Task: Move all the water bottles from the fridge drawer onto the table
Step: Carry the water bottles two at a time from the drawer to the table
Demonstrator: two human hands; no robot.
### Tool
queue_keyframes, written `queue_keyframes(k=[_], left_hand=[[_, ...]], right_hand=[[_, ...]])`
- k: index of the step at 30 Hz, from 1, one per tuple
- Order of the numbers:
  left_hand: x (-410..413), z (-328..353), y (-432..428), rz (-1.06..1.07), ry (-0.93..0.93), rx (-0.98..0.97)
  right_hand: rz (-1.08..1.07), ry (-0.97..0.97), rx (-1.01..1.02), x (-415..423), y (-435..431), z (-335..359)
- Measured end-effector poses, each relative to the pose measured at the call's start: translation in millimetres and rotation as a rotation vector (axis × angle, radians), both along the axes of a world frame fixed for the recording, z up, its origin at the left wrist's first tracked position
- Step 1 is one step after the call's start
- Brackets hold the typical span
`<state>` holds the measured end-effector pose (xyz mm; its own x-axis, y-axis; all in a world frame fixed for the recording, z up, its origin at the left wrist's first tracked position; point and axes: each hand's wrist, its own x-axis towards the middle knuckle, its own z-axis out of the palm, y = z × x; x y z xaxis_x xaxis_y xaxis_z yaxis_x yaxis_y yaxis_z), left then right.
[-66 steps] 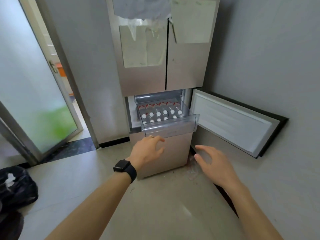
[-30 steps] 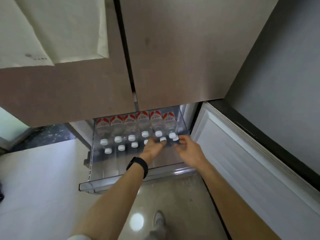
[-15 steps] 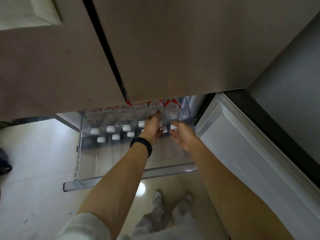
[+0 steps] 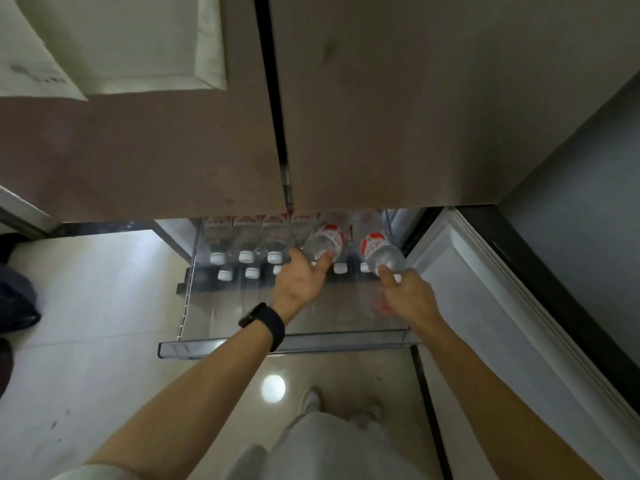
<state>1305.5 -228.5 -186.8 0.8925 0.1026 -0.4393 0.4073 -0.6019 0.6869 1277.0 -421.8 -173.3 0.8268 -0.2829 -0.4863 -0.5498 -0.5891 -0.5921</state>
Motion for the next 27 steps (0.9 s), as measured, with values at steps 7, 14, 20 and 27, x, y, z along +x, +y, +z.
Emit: queue_keyframes(k=[7, 14, 20, 27], left_hand=[[-22, 39, 49, -0.265, -0.336, 0.367], [-20, 48, 47, -0.663, -0.292, 0.517], [-10, 53, 59, -0.634, -0.343, 0.505], [-4, 33, 60, -0.567, -0.363, 0.438]], right_hand=[[0.236, -0.350, -0.364, -14, -22, 50], [0.626, -0.266, -0.517, -10, -2, 47], [0.696, -0.359, -0.429, -8, 17, 29], [0.541, -0.403, -0.204, -4, 33, 0]])
